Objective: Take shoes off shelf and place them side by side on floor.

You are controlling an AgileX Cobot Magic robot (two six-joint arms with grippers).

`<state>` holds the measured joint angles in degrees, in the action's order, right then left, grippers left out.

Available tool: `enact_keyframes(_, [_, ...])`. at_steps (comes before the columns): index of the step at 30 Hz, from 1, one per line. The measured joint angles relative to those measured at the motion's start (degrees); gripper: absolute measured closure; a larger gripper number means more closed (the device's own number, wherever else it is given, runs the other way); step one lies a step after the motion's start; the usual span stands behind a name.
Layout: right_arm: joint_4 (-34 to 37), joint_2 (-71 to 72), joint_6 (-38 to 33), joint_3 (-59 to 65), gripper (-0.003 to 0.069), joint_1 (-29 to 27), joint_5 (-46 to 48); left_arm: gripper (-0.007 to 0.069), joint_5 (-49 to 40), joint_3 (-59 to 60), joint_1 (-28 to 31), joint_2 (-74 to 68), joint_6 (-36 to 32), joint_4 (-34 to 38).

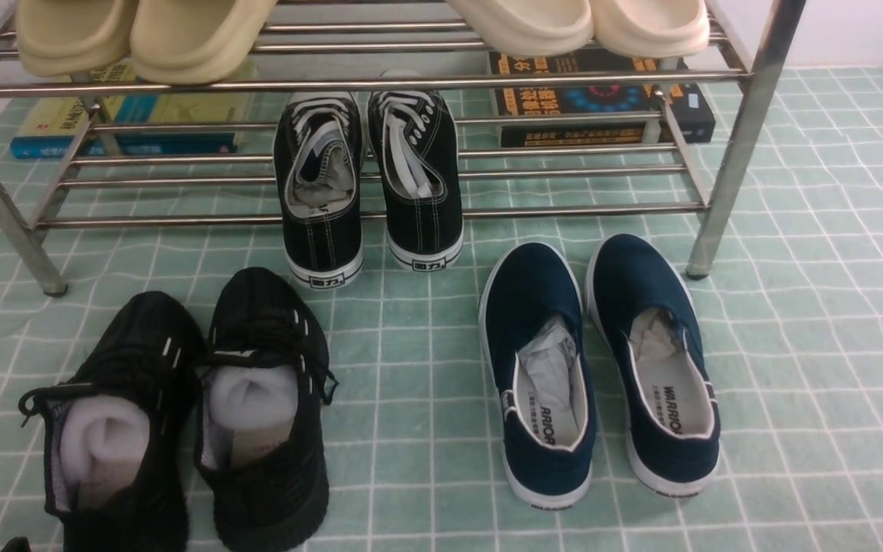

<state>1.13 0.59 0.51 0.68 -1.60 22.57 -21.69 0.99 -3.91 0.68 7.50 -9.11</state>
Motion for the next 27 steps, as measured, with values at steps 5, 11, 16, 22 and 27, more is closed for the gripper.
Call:
enact_keyframes(5, [0.0, 0.0, 0.0, 0.0, 0.0636, 0.0, 0.0, 0.0383, 0.0, 0.0, 0.0, 0.0, 0.0, 0.0])
enact_keyframes(11, [0.0, 0.0, 0.0, 0.0, 0.0629, 0.0, 0.0, 0.0383, 0.0, 0.0, 0.0, 0.0, 0.0, 0.0])
enact_keyframes(16, [0.0, 0.0, 0.0, 0.0, 0.0618, 0.0, 0.0, 0.0383, 0.0, 0.0, 0.0, 0.0, 0.0, 0.0])
enact_keyframes(22, [0.0, 0.0, 0.0, 0.0, 0.0611, 0.0, 0.0, 0.0383, 0.0, 0.0, 0.0, 0.0, 0.0, 0.0])
enact_keyframes(27, [0.0, 0.0, 0.0, 0.0, 0.0601, 0.0, 0.0, 0.0383, 0.0, 0.0, 0.0, 0.0, 0.0, 0.0])
